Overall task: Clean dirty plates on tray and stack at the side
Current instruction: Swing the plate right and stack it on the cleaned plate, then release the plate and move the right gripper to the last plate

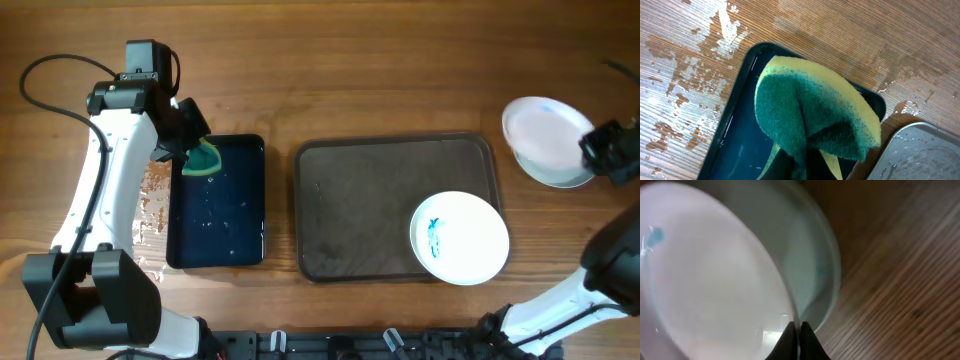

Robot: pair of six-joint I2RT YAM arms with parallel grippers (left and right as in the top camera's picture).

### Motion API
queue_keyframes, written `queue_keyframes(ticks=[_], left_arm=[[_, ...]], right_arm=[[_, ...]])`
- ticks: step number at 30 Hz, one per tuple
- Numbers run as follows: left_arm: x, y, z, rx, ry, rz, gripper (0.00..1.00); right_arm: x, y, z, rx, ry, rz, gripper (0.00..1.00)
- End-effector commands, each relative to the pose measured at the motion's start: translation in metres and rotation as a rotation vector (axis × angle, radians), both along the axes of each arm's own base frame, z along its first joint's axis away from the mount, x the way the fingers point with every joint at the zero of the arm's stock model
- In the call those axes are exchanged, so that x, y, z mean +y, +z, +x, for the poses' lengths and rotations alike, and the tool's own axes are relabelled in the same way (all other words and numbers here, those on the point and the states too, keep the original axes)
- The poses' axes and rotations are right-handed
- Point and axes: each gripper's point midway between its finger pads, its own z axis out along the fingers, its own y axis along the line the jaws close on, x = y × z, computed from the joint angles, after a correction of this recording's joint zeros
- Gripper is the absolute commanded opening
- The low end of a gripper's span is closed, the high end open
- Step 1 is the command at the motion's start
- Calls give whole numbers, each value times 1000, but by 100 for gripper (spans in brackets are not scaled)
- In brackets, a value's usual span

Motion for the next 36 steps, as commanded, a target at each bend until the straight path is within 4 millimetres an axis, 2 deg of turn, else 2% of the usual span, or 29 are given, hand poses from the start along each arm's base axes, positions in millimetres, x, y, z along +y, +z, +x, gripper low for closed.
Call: queue_keyframes(ticks=[1, 5, 6, 7, 8, 11, 14, 18, 20, 23, 26, 28, 29, 30, 31, 33, 35, 36], left_arm=[[-2, 6, 6, -22, -16, -4, 4], [-2, 6, 4, -14, -16, -5, 4], [-2, 6, 4, -14, -16, -5, 4], [-2, 6, 4, -14, -16, -5, 4], [-2, 6, 4, -14, -16, -5, 4], [-2, 6, 3, -12, -16, -5, 4], [-2, 6, 3, -12, -16, -5, 4], [-2, 6, 4, -14, -16, -5, 4], [-2, 6, 4, -15, -16, -4, 4], [-2, 6, 4, -15, -16, -4, 4], [-2, 6, 4, -15, -17, -4, 4], [-2, 6, 5, -18, -17, -4, 4], [-2, 6, 6, -22, -17, -4, 4], [-2, 6, 6, -24, -17, -4, 4], [-2, 7, 7, -27, -17, -4, 4], [-2, 7, 7, -27, -17, -4, 4], [-2, 7, 7, -27, -17, -3, 4], [-2, 7, 7, -29, -20, -2, 4]], right_arm=[[-8, -2, -8, -39, -82, 18, 4], [-7, -6, -9, -52, -102, 35, 4], [-7, -6, -8, -53, -102, 34, 8], [-7, -6, -8, -53, -100, 34, 47], [-7, -6, -7, -57, -92, 38, 75], [1, -3, 1, -103, -53, 79, 71], [8, 10, 13, -168, -13, 115, 64], [23, 51, 30, -247, 78, 81, 59], [45, 79, 37, -291, 172, 44, 55], [92, 105, 34, -297, 319, 37, 54], [140, 112, 19, -237, 445, 78, 50], [161, 109, 12, -194, 516, 100, 61], [169, 107, 10, -179, 553, 107, 60], [177, 107, 8, -168, 574, 115, 40], [187, 106, 6, -160, 587, 141, 4], [210, 110, 1, -174, 633, 229, 6], [229, 112, -10, -158, 699, 299, 25], [230, 109, -19, -115, 698, 299, 40]])
